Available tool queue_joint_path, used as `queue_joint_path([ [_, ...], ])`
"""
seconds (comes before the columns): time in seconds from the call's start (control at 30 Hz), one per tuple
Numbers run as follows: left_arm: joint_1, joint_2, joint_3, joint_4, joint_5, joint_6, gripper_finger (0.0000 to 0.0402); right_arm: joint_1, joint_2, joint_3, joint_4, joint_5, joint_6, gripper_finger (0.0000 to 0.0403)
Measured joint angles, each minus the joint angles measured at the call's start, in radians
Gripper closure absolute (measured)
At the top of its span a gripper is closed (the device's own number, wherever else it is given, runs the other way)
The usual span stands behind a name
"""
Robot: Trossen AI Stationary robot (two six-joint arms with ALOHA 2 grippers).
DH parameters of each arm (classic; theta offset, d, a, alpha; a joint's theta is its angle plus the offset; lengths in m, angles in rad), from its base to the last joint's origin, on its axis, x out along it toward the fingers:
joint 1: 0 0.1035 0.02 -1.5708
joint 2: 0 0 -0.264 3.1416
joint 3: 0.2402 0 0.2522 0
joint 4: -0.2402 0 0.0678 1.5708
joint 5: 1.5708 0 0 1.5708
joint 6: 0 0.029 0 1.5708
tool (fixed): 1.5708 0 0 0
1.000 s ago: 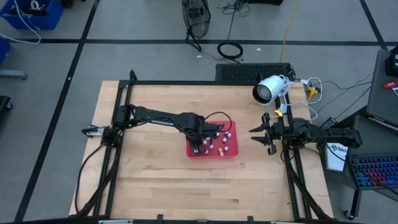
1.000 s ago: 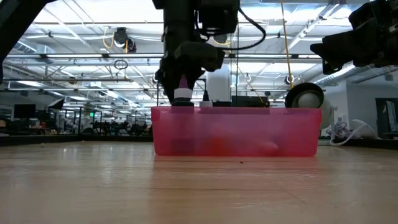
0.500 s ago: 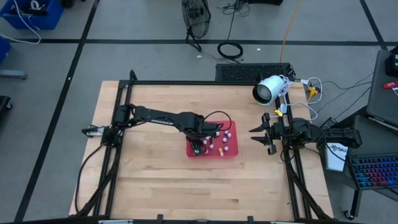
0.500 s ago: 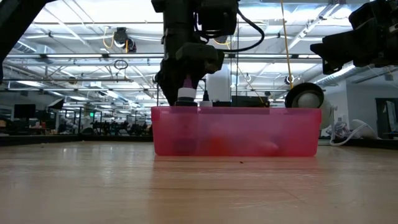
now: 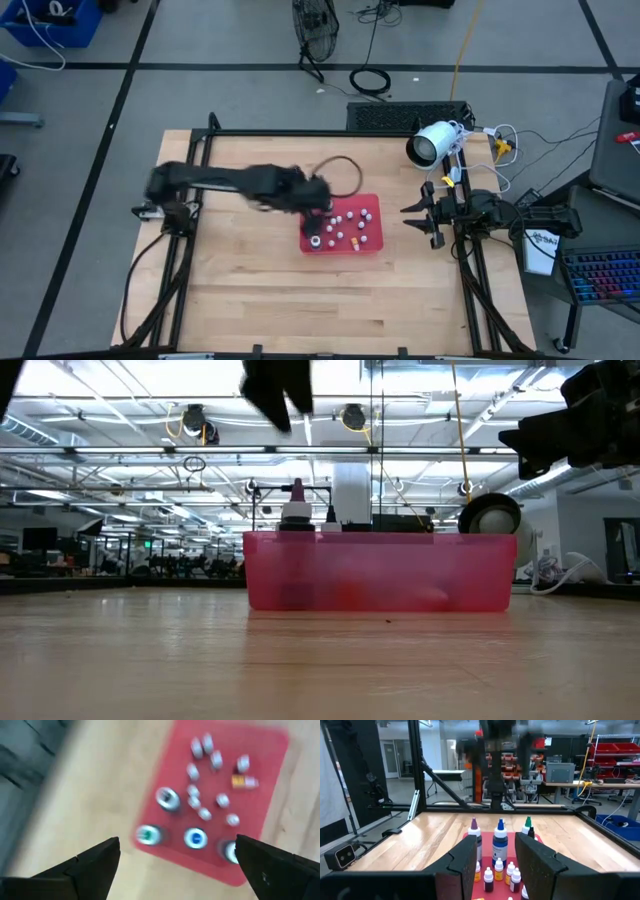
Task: Pick & Place food coloring
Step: Return to Home Position
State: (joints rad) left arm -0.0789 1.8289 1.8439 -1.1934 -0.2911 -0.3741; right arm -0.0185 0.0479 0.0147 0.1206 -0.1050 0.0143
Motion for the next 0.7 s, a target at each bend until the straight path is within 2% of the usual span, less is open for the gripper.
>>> queue_joint_path([
  [0.1,-0.088,-0.150,-0.027,0.034,-0.214,0.025,0.0010,0.000,0.003,0.000,0.002,0.000,0.000,0.0277],
  [0.2,-0.210,-0.294,-0.112,0.080,-0.451,0.032,0.0010,0.000,0.005,0.000,0.002,0.000,0.000,0.0277],
  [0.3,-0.321,-0.444,-0.281,0.144,-0.676,-0.063,0.0009,0.000,0.006,0.000,0.002,0.000,0.000,0.0277],
  [0.37,-0.362,-0.554,-0.421,0.194,-0.760,-0.148,0.0009,0.000,0.006,0.000,0.002,0.000,0.000,0.0277],
  [0.43,-0.381,-0.659,-0.585,0.270,-0.762,-0.215,0.0009,0.000,0.006,0.000,0.002,0.000,0.000,0.0277],
  [0.5,-0.381,-0.741,-0.761,0.430,-0.729,-0.221,0.0009,0.000,0.006,0.000,0.002,0.000,0.000,0.0277],
  [0.6,-0.365,-0.817,-1.030,0.789,-0.641,-0.100,0.0009,0.000,0.006,0.000,0.002,0.000,0.000,0.0277],
  [0.7,-0.325,-0.856,-1.239,1.153,-0.474,0.023,0.0009,0.000,0.006,0.000,0.002,0.000,0.000,0.0277],
])
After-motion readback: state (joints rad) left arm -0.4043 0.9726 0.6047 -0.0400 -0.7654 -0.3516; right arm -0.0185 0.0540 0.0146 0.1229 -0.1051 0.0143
